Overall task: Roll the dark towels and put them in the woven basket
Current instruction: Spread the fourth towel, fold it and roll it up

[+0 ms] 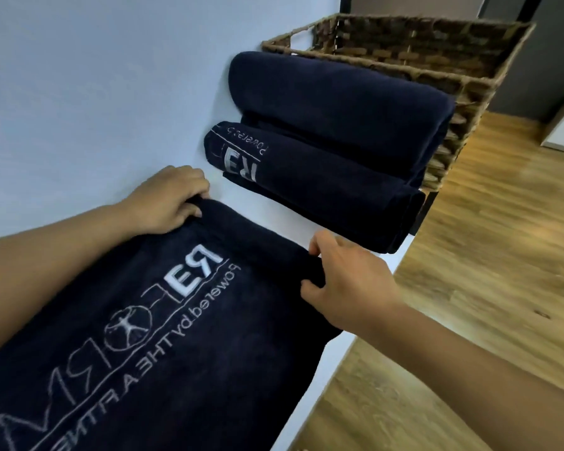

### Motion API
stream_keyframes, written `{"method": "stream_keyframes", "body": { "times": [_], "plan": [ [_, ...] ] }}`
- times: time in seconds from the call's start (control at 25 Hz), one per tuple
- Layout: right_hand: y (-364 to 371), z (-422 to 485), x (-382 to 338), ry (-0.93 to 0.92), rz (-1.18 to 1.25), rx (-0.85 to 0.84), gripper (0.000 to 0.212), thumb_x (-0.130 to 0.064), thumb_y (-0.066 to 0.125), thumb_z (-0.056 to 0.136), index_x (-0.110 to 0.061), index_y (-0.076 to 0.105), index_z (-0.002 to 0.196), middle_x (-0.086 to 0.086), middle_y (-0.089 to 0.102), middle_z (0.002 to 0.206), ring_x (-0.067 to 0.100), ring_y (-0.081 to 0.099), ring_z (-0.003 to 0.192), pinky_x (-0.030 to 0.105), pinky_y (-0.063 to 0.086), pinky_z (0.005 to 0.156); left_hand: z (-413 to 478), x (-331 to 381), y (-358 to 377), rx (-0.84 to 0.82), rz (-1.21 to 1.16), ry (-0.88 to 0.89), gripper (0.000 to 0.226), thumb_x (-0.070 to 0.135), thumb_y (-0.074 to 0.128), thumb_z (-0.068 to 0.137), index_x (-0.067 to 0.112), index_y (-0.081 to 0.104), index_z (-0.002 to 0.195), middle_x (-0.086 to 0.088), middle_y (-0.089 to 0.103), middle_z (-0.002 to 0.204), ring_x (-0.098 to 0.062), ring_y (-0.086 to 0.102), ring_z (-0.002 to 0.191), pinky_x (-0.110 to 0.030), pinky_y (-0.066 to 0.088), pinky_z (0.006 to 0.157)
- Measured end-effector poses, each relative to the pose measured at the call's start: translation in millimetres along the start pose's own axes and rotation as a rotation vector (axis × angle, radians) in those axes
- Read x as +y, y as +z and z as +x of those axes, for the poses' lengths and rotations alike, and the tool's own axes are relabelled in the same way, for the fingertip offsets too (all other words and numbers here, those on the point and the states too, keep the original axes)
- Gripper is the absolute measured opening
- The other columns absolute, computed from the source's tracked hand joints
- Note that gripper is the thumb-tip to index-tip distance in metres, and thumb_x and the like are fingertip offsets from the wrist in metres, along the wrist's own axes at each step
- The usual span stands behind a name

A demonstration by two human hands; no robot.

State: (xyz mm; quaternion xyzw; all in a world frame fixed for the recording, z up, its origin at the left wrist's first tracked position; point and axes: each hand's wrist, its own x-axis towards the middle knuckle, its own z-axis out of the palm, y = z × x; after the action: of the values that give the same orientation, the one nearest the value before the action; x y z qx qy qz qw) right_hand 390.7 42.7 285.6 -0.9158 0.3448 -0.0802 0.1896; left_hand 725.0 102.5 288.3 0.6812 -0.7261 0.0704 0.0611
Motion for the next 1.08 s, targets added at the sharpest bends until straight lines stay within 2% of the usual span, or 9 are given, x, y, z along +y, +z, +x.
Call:
{"method": "stream_keyframes", "body": {
  "times": [0.2,0.32,0.4,0.52,0.64,0.72,0.84,0.92,1.08],
  "plan": [
    [27.9,-16.4,-13.9,-0.293,-0.142,0.180,0.035,-0.015,0.072,0.064,-0.023,0.046,0.085,-0.004,0.045,0.077,0.020,0.042,0.073,0.032,0.041,0.065,-67.5,13.1,8.9,0.232,0.064,-0.004,0.021,0.011,0.054,0.080,0.001,0.068,0.092,-0.012,0.067,0.094,-0.032,0.058,0.087,-0.039,0.046,0.076],
    [30.6,-29.4,-20.2,-0.445,-0.114,0.138,0.015,-0.033,0.064,0.077,-0.028,0.056,0.087,-0.010,0.048,0.083,0.015,0.043,0.082,0.026,0.042,0.070,-94.1,14.9,0.6,0.213,0.027,-0.058,0.033,0.025,0.050,0.089,0.004,0.074,0.096,-0.008,0.072,0.101,-0.019,0.060,0.097,-0.028,0.043,0.087],
    [17.3,-29.3,-23.2,-0.447,-0.002,0.026,0.008,-0.035,0.054,0.089,-0.033,0.062,0.092,-0.016,0.052,0.084,0.006,0.044,0.085,0.019,0.040,0.071,-86.5,14.1,-13.6,0.113,-0.037,-0.111,0.032,0.034,0.053,0.089,0.012,0.075,0.094,-0.001,0.073,0.098,-0.017,0.063,0.095,-0.028,0.043,0.086],
    [-5.8,-9.2,-23.9,-0.231,0.226,-0.268,0.018,-0.031,0.064,0.088,-0.040,0.054,0.100,-0.013,0.057,0.081,0.005,0.053,0.079,0.018,0.045,0.064,-47.9,8.0,-34.2,-0.210,-0.033,-0.242,0.009,0.031,0.073,0.081,0.025,0.067,0.079,0.006,0.068,0.083,-0.020,0.062,0.084,-0.031,0.044,0.075],
    [-11.8,6.5,-23.7,0.033,0.272,-0.466,0.050,-0.047,0.074,0.076,-0.040,0.042,0.114,-0.015,0.056,0.095,0.007,0.061,0.078,0.022,0.053,0.065,-13.0,6.6,-41.1,-0.486,0.011,-0.251,0.043,0.027,0.078,0.077,0.028,0.054,0.112,0.008,0.059,0.107,-0.018,0.053,0.097,-0.035,0.042,0.081],
    [-5.4,3.6,-25.0,0.089,0.263,-0.490,0.053,-0.051,0.072,0.074,-0.036,0.046,0.118,-0.014,0.060,0.099,0.007,0.065,0.079,0.027,0.059,0.069,-4.6,6.7,-38.5,-0.596,0.123,-0.173,0.068,0.028,0.078,0.078,0.037,0.041,0.134,0.014,0.047,0.128,-0.016,0.043,0.117,-0.039,0.037,0.099],
    [4.6,-8.8,-25.6,0.093,0.356,-0.388,0.040,-0.045,0.069,0.074,-0.033,0.051,0.108,-0.008,0.065,0.093,0.011,0.068,0.072,0.035,0.061,0.065,2.4,11.7,-28.3,-0.716,0.184,-0.038,0.056,0.019,0.072,0.078,0.043,0.051,0.123,0.020,0.055,0.123,-0.014,0.050,0.116,-0.038,0.041,0.098],
    [6.5,-10.4,-18.9,0.093,0.405,-0.299,0.037,-0.040,0.069,0.076,-0.032,0.049,0.107,-0.005,0.063,0.092,0.014,0.066,0.073,0.038,0.060,0.064,8.4,12.7,-22.0,-0.610,0.176,0.031,0.051,0.016,0.070,0.077,0.039,0.055,0.119,0.019,0.059,0.117,-0.014,0.053,0.112,-0.037,0.043,0.094],
    [-4.1,8.6,-0.3,0.013,0.097,-0.142,0.043,-0.039,0.063,0.084,-0.033,0.040,0.120,-0.003,0.045,0.104,0.018,0.053,0.093,0.034,0.053,0.079,8.8,15.8,4.6,-0.090,0.011,0.023,0.054,0.000,0.061,0.074,0.025,0.062,0.122,0.004,0.066,0.119,-0.025,0.058,0.111,-0.041,0.045,0.097]
  ]
}}
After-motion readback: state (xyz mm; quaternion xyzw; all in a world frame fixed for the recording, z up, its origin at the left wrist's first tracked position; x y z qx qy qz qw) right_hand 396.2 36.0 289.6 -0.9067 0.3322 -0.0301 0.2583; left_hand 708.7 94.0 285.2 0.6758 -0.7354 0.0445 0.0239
